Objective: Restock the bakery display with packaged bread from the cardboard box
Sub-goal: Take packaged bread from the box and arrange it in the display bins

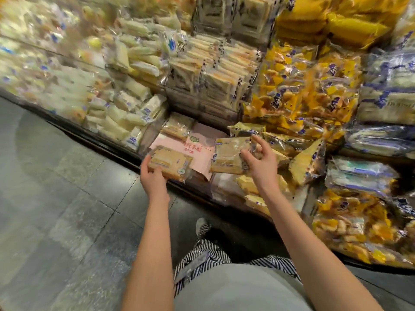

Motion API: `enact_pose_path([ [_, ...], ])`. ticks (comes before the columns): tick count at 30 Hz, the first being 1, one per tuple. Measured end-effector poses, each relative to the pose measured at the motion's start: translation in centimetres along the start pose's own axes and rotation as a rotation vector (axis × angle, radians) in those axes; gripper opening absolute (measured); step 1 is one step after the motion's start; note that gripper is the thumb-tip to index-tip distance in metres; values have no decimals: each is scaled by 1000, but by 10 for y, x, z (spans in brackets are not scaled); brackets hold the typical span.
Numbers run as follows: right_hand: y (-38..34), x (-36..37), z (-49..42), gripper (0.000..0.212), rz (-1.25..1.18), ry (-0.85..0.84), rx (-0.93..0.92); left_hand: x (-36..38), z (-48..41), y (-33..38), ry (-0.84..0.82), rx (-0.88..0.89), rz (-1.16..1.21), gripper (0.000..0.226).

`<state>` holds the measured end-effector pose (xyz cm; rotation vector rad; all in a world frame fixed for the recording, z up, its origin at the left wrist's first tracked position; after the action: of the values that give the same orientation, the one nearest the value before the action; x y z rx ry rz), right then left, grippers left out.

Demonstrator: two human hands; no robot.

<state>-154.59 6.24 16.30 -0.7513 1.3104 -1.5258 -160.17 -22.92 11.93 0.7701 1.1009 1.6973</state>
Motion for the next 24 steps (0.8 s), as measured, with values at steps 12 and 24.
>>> enact_pose_path([
  [12,13,110,-72,47,49,195,99,5,-154,6,-222,-138,-206,52],
  [24,45,140,-124,49,194,258,224,19,-187,-10,-620,-247,-1062,89],
])
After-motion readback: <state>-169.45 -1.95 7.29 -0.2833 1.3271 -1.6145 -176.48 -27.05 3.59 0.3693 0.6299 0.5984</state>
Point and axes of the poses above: each hand's wrist, its own z-axis away from the middle knuckle, its own x-axis out of the palm, y = z × x, the point moved 6 cm from there along -z, towards the middle knuckle, and after that the axes turned 10 degrees about -y, right-handed, at the moved point
